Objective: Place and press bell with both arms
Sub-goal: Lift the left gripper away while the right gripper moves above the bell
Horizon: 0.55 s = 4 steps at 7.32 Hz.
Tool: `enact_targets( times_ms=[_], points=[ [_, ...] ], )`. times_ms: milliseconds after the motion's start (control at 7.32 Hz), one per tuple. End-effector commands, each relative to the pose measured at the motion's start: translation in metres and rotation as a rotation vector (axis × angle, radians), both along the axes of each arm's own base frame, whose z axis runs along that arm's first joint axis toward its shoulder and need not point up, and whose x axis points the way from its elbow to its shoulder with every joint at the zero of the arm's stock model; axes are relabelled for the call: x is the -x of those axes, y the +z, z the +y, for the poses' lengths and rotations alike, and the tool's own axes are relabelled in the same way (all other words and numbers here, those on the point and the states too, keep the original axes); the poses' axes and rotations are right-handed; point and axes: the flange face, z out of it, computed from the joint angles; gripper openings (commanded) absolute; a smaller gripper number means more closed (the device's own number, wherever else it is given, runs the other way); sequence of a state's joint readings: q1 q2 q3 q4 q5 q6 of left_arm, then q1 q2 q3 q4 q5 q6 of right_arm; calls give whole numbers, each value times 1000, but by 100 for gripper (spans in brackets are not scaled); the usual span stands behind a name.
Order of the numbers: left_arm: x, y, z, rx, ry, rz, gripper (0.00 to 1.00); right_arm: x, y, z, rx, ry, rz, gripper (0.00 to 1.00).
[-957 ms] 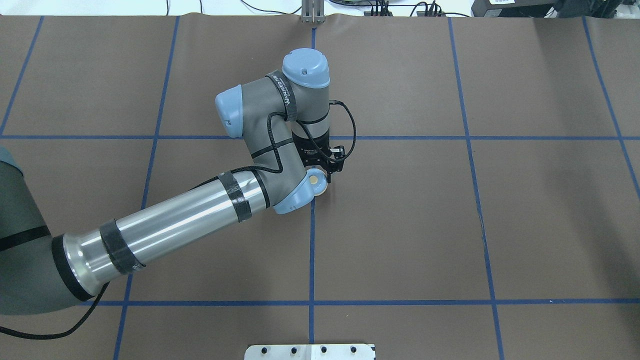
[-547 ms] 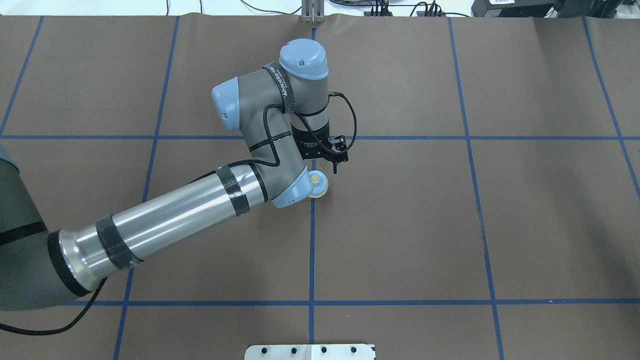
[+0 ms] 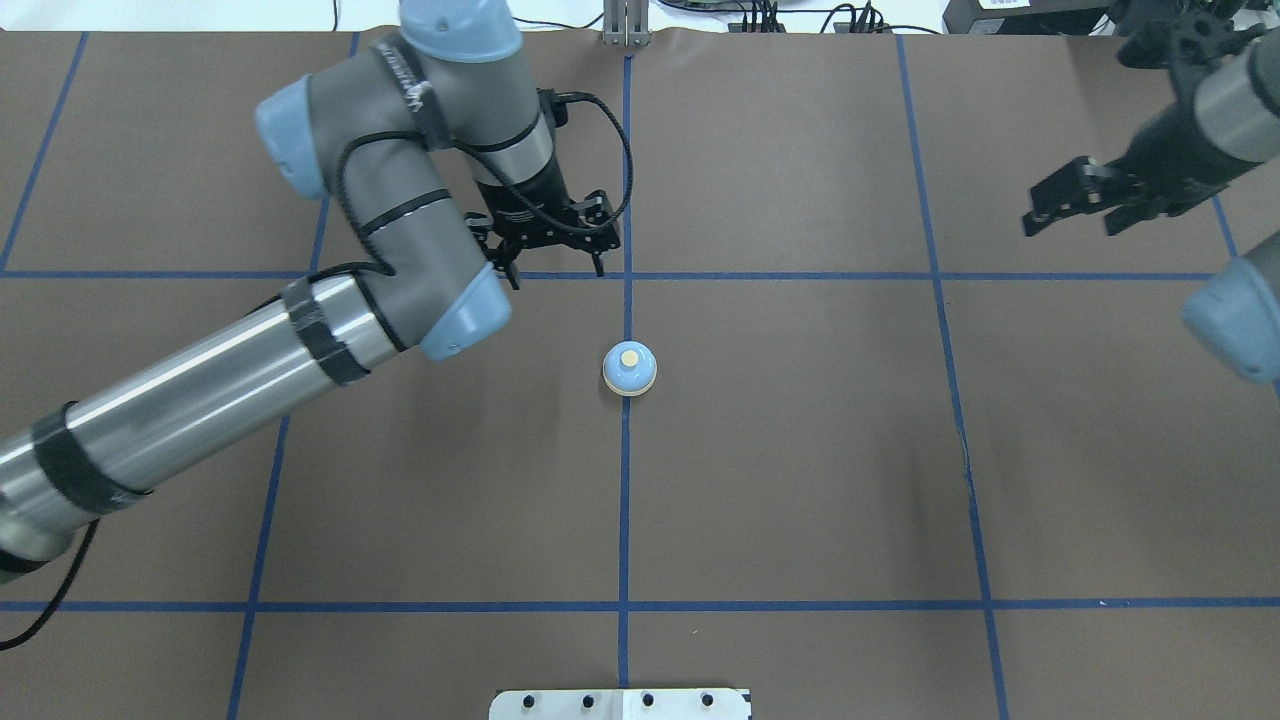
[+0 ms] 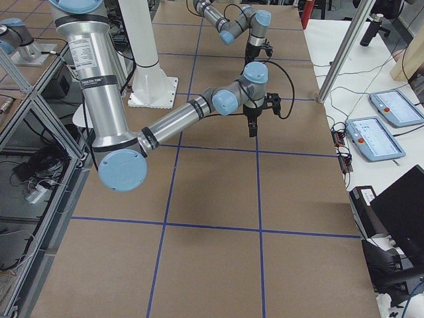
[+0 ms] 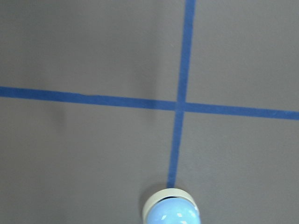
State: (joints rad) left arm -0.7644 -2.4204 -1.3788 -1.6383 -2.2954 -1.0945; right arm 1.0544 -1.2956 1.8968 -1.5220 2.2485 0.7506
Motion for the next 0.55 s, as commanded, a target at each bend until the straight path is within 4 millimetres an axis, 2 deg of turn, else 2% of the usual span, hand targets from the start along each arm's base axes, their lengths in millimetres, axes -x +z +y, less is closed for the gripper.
enact_targets(
  times_ms=[0, 137, 273, 410],
  points=[
    [97, 78, 38, -120, 23, 16, 99, 130, -92, 33, 72, 126, -28, 32],
    [143, 120, 51, -156, 30, -3, 99, 183, -122, 58, 67, 125, -37, 0],
    [167, 154, 71, -210, 77, -20, 99, 221, -137, 67, 62, 120, -31, 0],
    [188, 174, 71, -215, 77, -34, 99, 254, -164, 57, 125, 158, -48, 0]
  ],
)
